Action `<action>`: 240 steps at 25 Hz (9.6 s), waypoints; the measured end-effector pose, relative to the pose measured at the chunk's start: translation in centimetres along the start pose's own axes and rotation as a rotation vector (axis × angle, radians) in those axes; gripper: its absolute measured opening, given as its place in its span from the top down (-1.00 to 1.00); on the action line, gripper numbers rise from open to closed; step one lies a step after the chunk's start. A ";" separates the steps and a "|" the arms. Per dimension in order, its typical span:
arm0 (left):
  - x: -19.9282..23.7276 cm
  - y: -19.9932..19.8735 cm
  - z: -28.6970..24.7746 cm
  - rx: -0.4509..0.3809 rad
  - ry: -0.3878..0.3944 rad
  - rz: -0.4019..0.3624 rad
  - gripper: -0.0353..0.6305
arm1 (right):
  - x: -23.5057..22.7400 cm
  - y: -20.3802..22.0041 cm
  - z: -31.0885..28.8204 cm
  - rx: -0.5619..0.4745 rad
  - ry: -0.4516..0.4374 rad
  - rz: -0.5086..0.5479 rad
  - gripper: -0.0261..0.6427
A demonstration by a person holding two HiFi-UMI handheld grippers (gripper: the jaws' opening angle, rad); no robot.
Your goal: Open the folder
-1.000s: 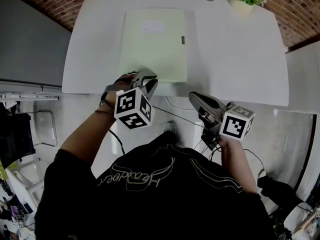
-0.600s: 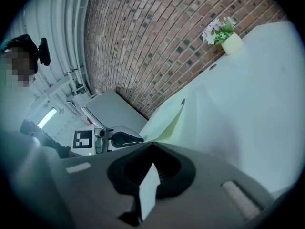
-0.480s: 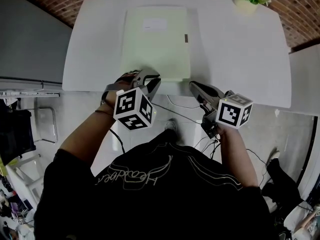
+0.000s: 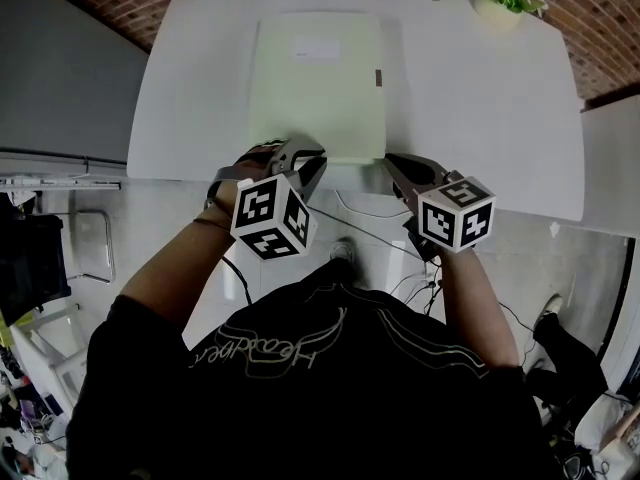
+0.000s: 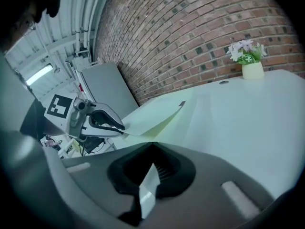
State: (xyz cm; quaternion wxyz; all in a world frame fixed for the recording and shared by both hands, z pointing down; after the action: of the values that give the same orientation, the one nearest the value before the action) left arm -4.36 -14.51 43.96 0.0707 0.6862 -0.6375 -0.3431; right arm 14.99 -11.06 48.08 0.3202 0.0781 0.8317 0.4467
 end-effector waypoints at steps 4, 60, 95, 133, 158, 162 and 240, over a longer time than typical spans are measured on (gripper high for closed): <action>0.0 -0.1 -0.1 0.005 0.010 -0.004 0.79 | -0.5 -0.2 -0.2 0.015 0.005 0.014 0.91; 1.2 0.1 0.6 -0.051 0.054 0.141 0.80 | -0.1 -0.6 -1.0 0.134 0.062 0.106 0.91; 1.4 0.6 1.7 -0.074 0.005 0.264 0.80 | 0.5 -0.6 -1.6 0.201 0.045 0.146 0.91; 2.3 2.1 6.9 -0.138 -0.192 0.387 0.80 | 0.7 -0.7 -1.9 0.235 0.082 0.212 0.91; 2.6 4.8 10.2 -0.166 -0.395 0.569 0.82 | 0.5 -0.6 -2.3 0.260 0.029 0.258 0.91; 2.5 4.8 10.3 -0.150 -0.431 0.592 0.82 | 0.3 -0.8 -2.4 0.272 0.007 0.263 0.91; 5.7 23.8 14.4 -0.342 -0.420 1.407 0.82 | 1.4 -0.6 -2.5 0.269 0.294 0.172 0.91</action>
State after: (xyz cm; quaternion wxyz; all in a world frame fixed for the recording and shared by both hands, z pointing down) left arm -32.39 -19.08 43.71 0.2555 0.0169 -0.8633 -0.4349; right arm 12.50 -12.56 47.93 0.1431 0.1248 0.9119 0.3639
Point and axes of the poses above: the fingertips, and each gripper's own axes: z backward along the fingers, x to its left, y out of its underside, the point moved 9 cm from there along z, backward along the fingers, and after that the axes turned 5 degrees about -x, right-handed, at the moved point
